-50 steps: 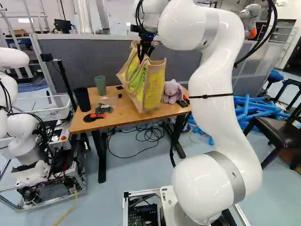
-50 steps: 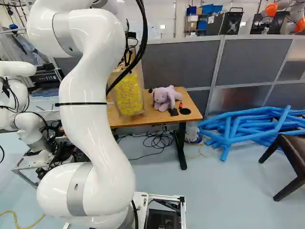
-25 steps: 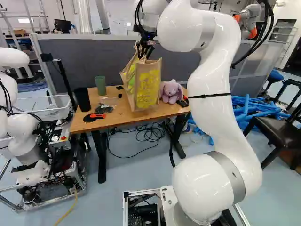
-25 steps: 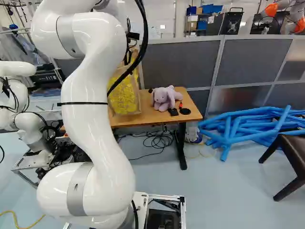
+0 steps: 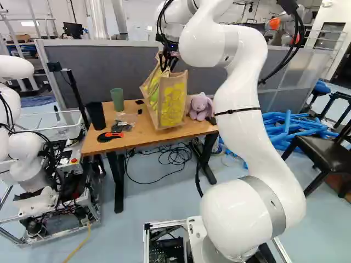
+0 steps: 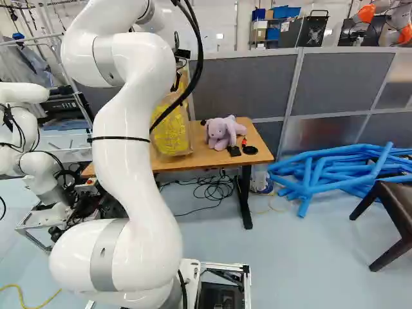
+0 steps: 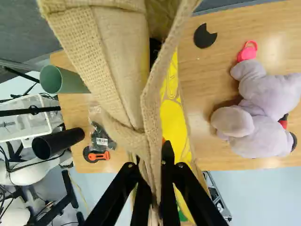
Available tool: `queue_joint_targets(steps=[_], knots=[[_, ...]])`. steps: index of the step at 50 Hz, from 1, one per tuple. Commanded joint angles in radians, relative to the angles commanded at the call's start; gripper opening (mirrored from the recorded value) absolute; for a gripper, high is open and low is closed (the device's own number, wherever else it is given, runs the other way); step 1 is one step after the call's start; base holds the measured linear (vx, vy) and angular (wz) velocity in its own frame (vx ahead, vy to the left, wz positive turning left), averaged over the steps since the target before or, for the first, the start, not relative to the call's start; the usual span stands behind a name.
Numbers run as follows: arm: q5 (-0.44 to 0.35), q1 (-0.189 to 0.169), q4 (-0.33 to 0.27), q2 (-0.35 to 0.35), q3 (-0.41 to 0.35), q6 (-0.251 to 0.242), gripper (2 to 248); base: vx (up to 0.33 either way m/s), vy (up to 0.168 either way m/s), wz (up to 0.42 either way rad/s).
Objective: Pick up the bag on the ground and place it on the table
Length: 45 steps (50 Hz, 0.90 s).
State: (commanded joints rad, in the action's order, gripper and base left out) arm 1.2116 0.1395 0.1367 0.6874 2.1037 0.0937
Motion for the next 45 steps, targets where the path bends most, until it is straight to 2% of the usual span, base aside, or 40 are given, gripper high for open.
queue_joint_targets(steps=[14,45], knots=[[0.037,0.000,0.000,0.027,-0.005,0.000,22,0.000,0.000,0.000],[0.040,0.000,0.000,0.089,-0.010,0.000,22,0.000,0.000,0.000]])
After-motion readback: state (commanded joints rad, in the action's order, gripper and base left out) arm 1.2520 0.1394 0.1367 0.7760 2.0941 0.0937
